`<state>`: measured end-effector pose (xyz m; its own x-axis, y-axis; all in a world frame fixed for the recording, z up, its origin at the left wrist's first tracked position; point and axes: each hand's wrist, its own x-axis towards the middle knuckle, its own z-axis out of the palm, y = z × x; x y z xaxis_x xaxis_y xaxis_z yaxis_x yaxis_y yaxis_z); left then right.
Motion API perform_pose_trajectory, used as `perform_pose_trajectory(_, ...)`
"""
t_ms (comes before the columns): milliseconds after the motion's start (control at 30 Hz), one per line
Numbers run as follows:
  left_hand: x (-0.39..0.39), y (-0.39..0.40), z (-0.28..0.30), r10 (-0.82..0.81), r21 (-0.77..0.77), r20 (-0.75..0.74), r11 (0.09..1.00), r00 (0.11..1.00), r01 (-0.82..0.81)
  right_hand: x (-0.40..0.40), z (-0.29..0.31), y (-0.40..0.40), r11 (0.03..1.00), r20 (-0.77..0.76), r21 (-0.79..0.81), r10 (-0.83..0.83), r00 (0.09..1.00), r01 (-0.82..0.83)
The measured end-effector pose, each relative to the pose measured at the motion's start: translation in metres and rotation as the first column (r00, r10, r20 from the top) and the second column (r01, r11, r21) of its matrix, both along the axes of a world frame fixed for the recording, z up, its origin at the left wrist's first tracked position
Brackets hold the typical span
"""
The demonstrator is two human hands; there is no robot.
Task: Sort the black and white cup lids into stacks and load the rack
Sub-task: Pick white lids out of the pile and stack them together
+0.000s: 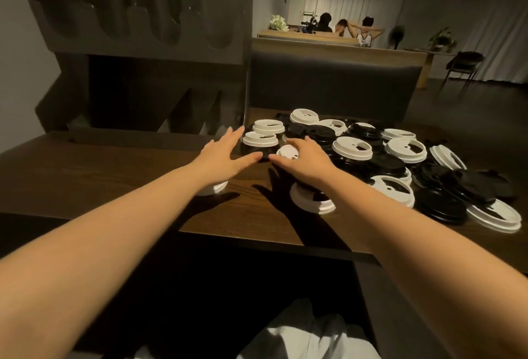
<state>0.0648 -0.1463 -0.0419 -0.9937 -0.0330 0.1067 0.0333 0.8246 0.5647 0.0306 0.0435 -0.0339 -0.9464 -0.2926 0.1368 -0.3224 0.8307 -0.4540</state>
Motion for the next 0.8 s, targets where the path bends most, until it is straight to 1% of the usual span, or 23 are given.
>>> perform_pose_trajectory(67,-0.004,0.022,-0.001,-0.068,0.007,-0.012,0.998,0.998,0.068,-0.004,0.0,0.029,0.996,0.002,0.043,-0.079,0.997,0.079)
perform_pose_trajectory(133,-0.008,0.042,-0.004,-0.16,0.005,-0.007,0.987,0.987,0.16,-0.005,-0.002,0.053,0.992,0.042,0.038,-0.12,0.992,0.118)
perform_pose_trajectory(200,-0.012,0.061,-0.006,-0.246,0.013,0.04,0.969,0.969,0.245,-0.003,-0.005,0.073,0.994,0.109,0.015,-0.106,0.988,0.105)
perform_pose_trajectory(267,-0.016,0.077,-0.008,-0.296,0.012,0.102,0.955,0.95,0.296,0.0,-0.01,0.087,0.996,0.149,-0.02,-0.078,0.986,0.082)
perform_pose_trajectory(400,-0.024,0.099,-0.013,-0.297,-0.022,0.179,0.952,0.938,0.306,0.006,-0.021,0.106,0.997,0.137,0.078,-0.038,0.99,0.027)
perform_pose_trajectory(467,-0.025,0.105,-0.015,-0.302,-0.033,0.179,0.949,0.936,0.313,0.009,-0.025,0.111,0.996,0.145,0.086,-0.023,0.989,0.01)
perform_pose_trajectory(667,-0.023,0.106,-0.016,-0.301,0.049,0.099,0.953,0.948,0.298,0.014,-0.025,0.114,0.999,0.127,0.037,0.034,0.991,-0.039)
perform_pose_trajectory(800,-0.024,0.101,-0.016,-0.296,0.117,0.005,0.949,0.955,0.294,0.009,-0.028,0.111,1.0,0.081,-0.018,0.005,0.997,-0.004)
